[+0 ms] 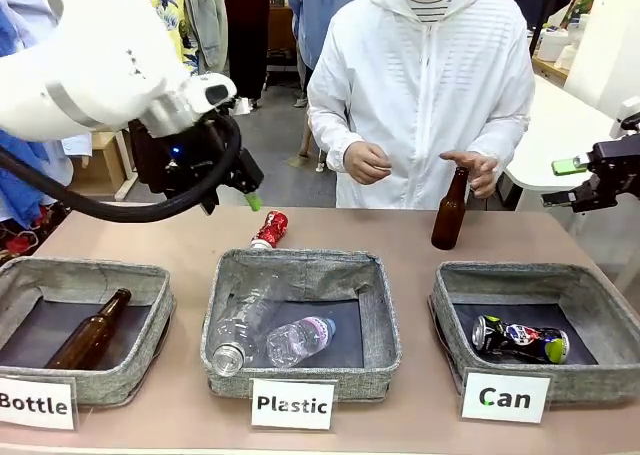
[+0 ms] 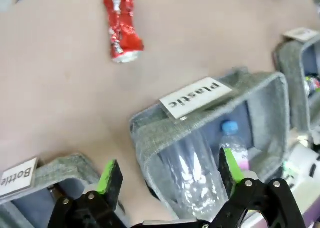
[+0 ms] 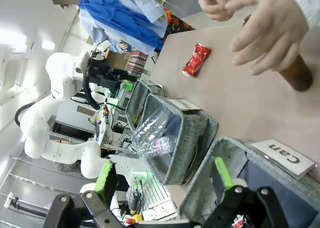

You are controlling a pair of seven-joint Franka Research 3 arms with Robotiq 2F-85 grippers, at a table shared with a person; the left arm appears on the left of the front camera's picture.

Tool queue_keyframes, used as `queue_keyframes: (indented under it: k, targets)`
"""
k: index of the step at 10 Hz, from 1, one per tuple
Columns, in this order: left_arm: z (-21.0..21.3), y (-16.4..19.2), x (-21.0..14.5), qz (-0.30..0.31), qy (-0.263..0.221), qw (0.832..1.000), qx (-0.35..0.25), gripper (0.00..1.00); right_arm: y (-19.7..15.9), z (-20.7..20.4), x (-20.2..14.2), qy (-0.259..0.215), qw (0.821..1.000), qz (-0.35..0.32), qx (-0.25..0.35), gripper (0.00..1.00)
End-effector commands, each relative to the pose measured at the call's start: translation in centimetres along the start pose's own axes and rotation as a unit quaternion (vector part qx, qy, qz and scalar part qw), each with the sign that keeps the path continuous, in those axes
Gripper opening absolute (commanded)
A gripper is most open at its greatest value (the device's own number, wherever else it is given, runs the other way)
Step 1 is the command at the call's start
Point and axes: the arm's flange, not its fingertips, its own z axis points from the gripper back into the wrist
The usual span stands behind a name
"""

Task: Sort the can waste into the basket.
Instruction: Pick up the can waste from the table and place it in the right Fabric basket.

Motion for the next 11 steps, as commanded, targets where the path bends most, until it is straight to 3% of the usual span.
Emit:
queue_keyframes:
  k: [1, 2, 5, 8, 11]
  targets:
    - [1.6, 1.4, -0.1, 0.041, 0.015, 0.999, -0.025, 1.0, 0.1, 0.2, 0.1, 0.002, 1.0, 0.01, 0.004, 1.0]
    - [0.0, 0.0, 0.0, 0.0, 0.0, 1.0, 0.0, 1.0, 0.1, 0.2, 0.1, 0.002, 1.0, 0.01, 0.004, 1.0]
    - [-0.2, 0.2, 0.1, 0.014, 0.004, 1.0, 0.001, 1.0, 0.1, 0.2, 0.1, 0.002, 1.0, 0.01, 0.004, 1.0]
    - [-2.6, -1.2, 4.7, 0.151, -0.074, 0.985, 0.048, 1.0, 0.1, 0.2, 0.1, 0.002, 1.0, 0.01, 0.004, 1.0]
    - [-5.8, -1.4, 8.3, 0.208, -0.08, 0.966, 0.129, 1.0, 0.1, 0.2, 0.1, 0.002, 1.0, 0.01, 0.004, 1.0]
